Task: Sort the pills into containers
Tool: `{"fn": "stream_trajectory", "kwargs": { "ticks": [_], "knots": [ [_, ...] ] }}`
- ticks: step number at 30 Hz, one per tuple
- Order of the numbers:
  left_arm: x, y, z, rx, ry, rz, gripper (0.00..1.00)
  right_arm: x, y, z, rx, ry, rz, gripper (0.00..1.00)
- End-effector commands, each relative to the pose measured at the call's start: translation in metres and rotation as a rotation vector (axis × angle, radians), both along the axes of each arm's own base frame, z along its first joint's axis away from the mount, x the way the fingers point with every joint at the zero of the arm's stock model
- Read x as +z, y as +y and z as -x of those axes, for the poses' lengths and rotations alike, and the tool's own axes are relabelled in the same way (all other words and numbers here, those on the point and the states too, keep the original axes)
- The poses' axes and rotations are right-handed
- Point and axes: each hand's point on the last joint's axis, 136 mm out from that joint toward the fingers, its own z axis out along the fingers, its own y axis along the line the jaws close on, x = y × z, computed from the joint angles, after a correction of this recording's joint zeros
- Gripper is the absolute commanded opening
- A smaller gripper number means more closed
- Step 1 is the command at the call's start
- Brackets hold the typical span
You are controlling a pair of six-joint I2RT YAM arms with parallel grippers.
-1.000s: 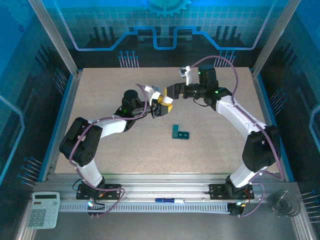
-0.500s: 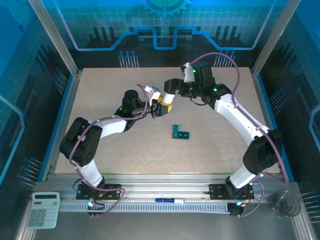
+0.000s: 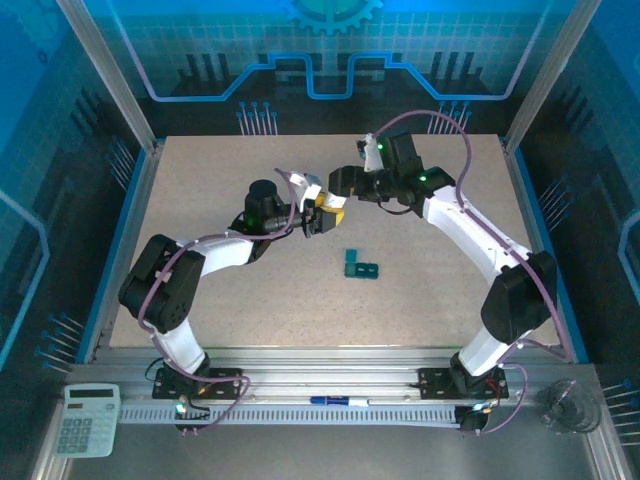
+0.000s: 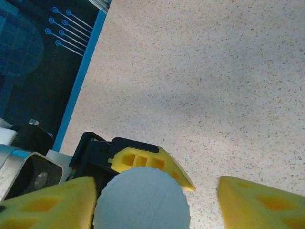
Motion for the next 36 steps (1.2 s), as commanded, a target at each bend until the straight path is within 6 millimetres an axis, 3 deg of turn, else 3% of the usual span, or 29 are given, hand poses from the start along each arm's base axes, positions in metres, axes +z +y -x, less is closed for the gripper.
{"fn": "stream_trajectory", "kwargs": {
  "ticks": [1,4,6,10,15,27,36],
  "knots": [
    [0.015,0.002,-0.005,0.011,-0.057,0.009,0.0,0.002,0.008,0.002,0.024,0.004,0.0,0.56],
    [0.015,0.001,-0.004,0.009,-0.059,0.009,0.0,0.003,0.009,0.002,0.04,-0.005,-0.002,0.44],
    [0.015,0.001,-0.004,0.005,-0.057,0.011,0.0,0.008,0.009,0.001,0.062,-0.036,-0.009,0.41],
    [0.016,-0.001,-0.001,-0.017,-0.058,0.022,0.0,0.024,0.007,-0.004,0.175,-0.182,-0.04,0.41],
    [0.016,-0.002,0.001,-0.03,-0.053,0.028,0.0,0.046,0.005,0.009,0.397,-0.406,-0.152,0.45],
    [0.016,-0.002,0.001,-0.034,-0.048,0.03,0.0,0.046,-0.005,0.005,0.37,-0.413,-0.298,0.45],
    [0.015,-0.004,0.003,-0.048,-0.04,0.03,0.0,0.049,-0.015,0.012,0.439,-0.451,-0.132,0.42]
  ]
}}
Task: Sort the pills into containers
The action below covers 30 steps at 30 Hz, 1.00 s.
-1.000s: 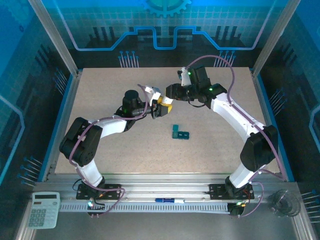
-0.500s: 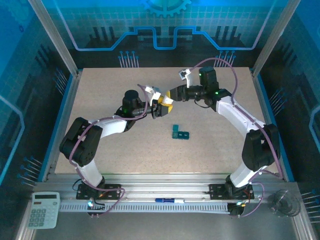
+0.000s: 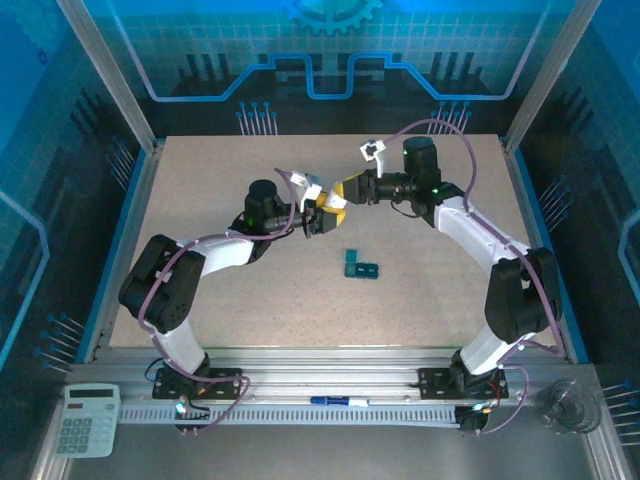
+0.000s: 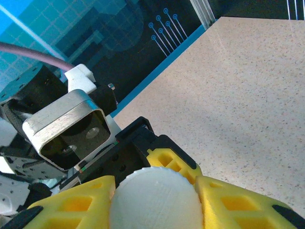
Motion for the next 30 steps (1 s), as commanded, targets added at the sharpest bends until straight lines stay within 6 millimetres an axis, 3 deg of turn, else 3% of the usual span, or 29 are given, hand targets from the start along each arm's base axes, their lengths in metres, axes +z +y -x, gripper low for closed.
{"fn": "stream_trajectory", "kwargs": {
  "ticks": [1,11,16,21,30],
  "knots": [
    [0.008,0.0,-0.002,-0.016,-0.02,0.015,0.0,0.036,-0.016,0.005,0.018,-0.143,0.077,0.41],
    [0.009,-0.001,-0.003,-0.017,-0.017,0.018,0.0,0.038,-0.016,0.004,0.047,-0.119,0.077,0.4],
    [0.008,0.0,-0.003,-0.006,-0.02,0.01,0.0,0.026,-0.044,-0.017,-0.143,-0.055,0.033,0.4],
    [0.008,0.002,-0.005,0.011,-0.017,0.002,0.0,-0.032,-0.099,-0.04,-0.464,0.105,0.127,0.41],
    [0.008,0.006,-0.014,0.034,0.027,0.004,0.0,-0.149,-0.151,-0.034,-0.75,0.375,0.404,0.42]
  ]
}}
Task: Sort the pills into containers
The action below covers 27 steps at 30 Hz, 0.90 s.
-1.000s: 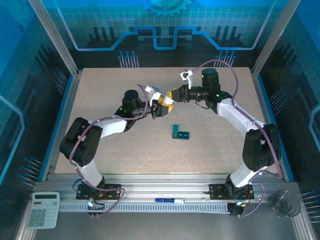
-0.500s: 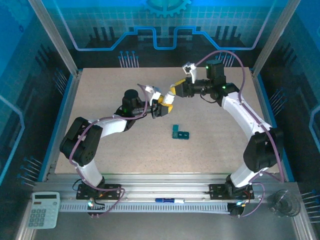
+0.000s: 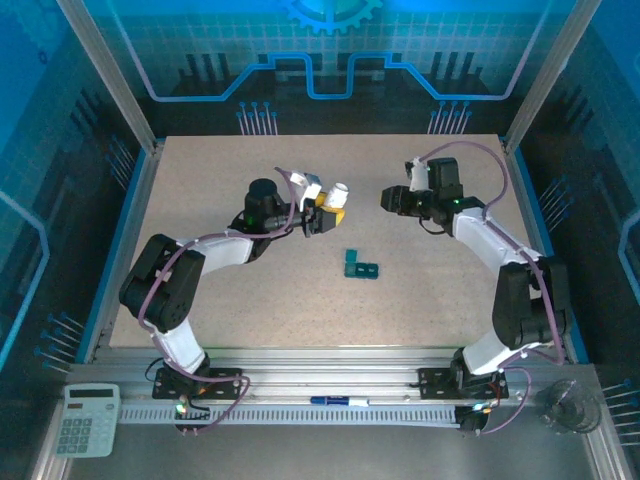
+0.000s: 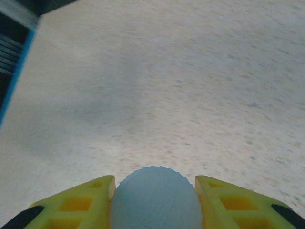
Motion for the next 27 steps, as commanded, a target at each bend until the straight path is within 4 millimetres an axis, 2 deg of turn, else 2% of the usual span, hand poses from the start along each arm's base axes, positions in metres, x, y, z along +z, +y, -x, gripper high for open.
{"fn": "stream_trajectory", "kwargs": {
  "ticks": [1,4,8,13,20,27],
  "knots": [
    [0.013,0.003,-0.009,0.021,-0.005,0.015,0.0,-0.048,-0.026,0.003,-0.153,0.122,0.142,0.41],
    [0.013,0.003,-0.009,0.02,-0.004,0.008,0.0,-0.071,-0.036,0.006,-0.2,0.166,0.216,0.42],
    [0.011,0.004,-0.008,0.028,-0.01,-0.002,0.0,-0.089,-0.046,0.007,-0.249,0.192,0.292,0.42],
    [0.006,0.006,-0.013,0.052,0.013,-0.026,0.0,-0.108,-0.048,0.011,-0.271,0.233,0.348,0.44],
    [0.004,0.007,-0.014,0.059,0.016,-0.036,0.0,-0.125,-0.044,0.017,-0.27,0.289,0.395,0.49],
    [0.004,0.007,-0.015,0.067,0.021,-0.04,0.0,-0.132,-0.039,0.02,-0.244,0.313,0.398,0.62]
  ]
}}
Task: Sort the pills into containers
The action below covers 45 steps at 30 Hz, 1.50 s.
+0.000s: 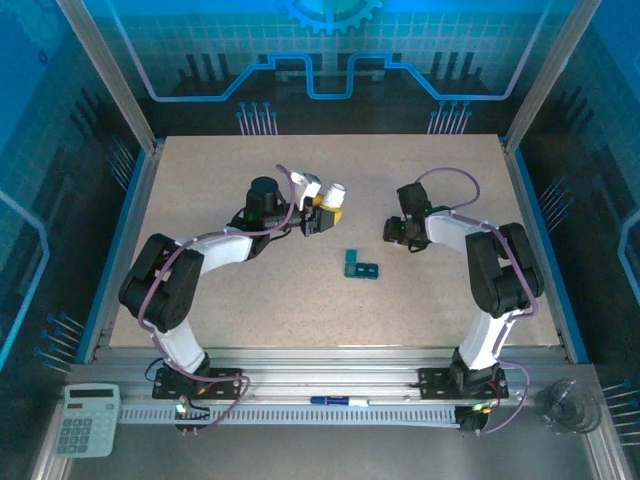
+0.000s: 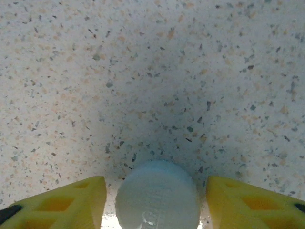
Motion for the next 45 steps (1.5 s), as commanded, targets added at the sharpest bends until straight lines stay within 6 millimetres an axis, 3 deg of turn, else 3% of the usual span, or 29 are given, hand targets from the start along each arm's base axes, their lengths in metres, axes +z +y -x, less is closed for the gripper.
{"fn": "stream_trajectory", "kwargs": {
  "ticks": [1,7,14,24,25,31,45],
  "knots": [
    [0.021,0.001,-0.006,0.009,-0.064,0.008,0.0,0.002,0.003,-0.002,0.009,0.011,0.014,0.63],
    [0.02,0.001,-0.006,0.012,-0.065,0.005,0.0,0.034,0.007,0.0,0.033,-0.047,-0.02,0.64],
    [0.02,0.001,-0.006,0.012,-0.068,0.001,0.0,0.061,0.02,0.023,0.088,-0.064,-0.117,0.65],
    [0.02,0.002,-0.006,0.015,-0.067,0.001,0.0,0.05,0.054,0.067,0.145,0.013,-0.324,0.61],
    [0.02,0.002,-0.006,0.015,-0.066,0.0,0.0,0.039,0.055,0.078,0.147,0.045,-0.331,0.6],
    [0.021,0.002,-0.006,0.016,-0.068,0.001,0.0,0.026,0.067,0.098,0.152,0.088,-0.385,0.55],
    [0.019,0.002,-0.005,0.014,-0.064,-0.002,0.0,0.019,0.085,0.102,0.142,0.118,-0.486,0.49]
  ]
}}
